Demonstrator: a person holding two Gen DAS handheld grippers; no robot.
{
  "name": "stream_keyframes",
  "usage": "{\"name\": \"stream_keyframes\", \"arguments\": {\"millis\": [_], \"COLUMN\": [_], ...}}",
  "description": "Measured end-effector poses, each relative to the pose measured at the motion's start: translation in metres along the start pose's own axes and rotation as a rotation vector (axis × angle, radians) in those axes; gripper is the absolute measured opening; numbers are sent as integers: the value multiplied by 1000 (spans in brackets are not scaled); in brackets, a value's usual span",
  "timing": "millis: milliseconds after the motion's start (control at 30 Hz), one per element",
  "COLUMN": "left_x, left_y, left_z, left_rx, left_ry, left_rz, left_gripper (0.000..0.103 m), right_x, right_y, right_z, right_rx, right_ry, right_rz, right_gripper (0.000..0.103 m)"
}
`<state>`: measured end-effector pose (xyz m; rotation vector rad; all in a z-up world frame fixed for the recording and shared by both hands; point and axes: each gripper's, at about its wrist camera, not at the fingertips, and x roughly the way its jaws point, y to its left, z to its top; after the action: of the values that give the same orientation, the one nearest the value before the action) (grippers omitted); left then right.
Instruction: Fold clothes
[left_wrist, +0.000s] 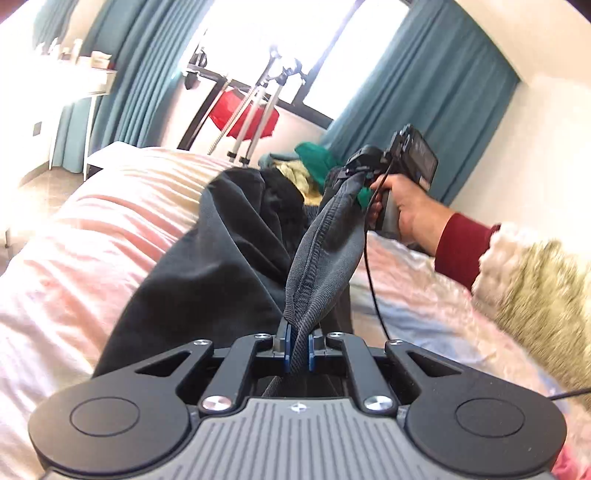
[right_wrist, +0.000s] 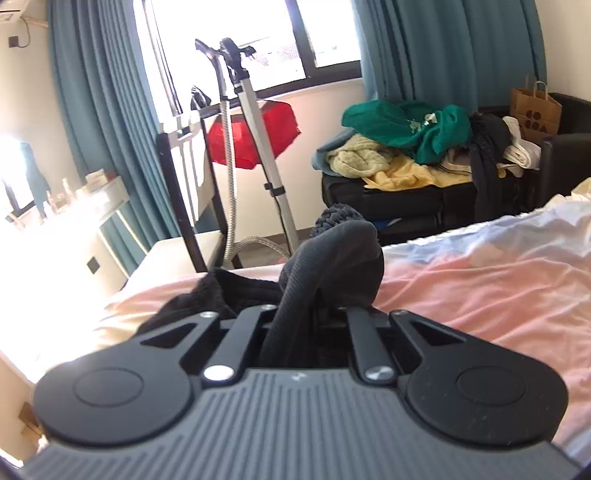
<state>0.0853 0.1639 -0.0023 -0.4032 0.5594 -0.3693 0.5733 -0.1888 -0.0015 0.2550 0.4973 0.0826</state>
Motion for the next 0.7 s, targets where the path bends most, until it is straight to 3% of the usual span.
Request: {"name": "stream_keyframes", "arguments": {"millis": [167, 333, 567, 633, 667, 700], "left_x": [-37, -33, -13, -13, -7, -9], "left_y": [59, 113, 147, 151, 154, 154], "left_z": [4, -11, -23, -26, -25, -26], "left_rx": [-185, -301, -332, -350, -363, -366], "left_ry": [-56, 4, 102, 105, 101, 98], "left_rz": [29, 128, 196, 190, 189, 192], "left_gripper": [6, 6, 8, 13, 19, 27], "right_x": [34, 93, 117, 110, 106, 99], "right_y": [105, 178, 179, 170, 166, 160], "right_z": [-23, -80, -115, -108, -104, -100], "right_rx": [-150, -289, -296, -255, -234, -218], "right_ry": [26, 92, 80, 78, 77, 79], "right_rz": [95, 98, 131, 184, 210, 241], "right_gripper": [11, 11, 16, 29, 35, 48]}}
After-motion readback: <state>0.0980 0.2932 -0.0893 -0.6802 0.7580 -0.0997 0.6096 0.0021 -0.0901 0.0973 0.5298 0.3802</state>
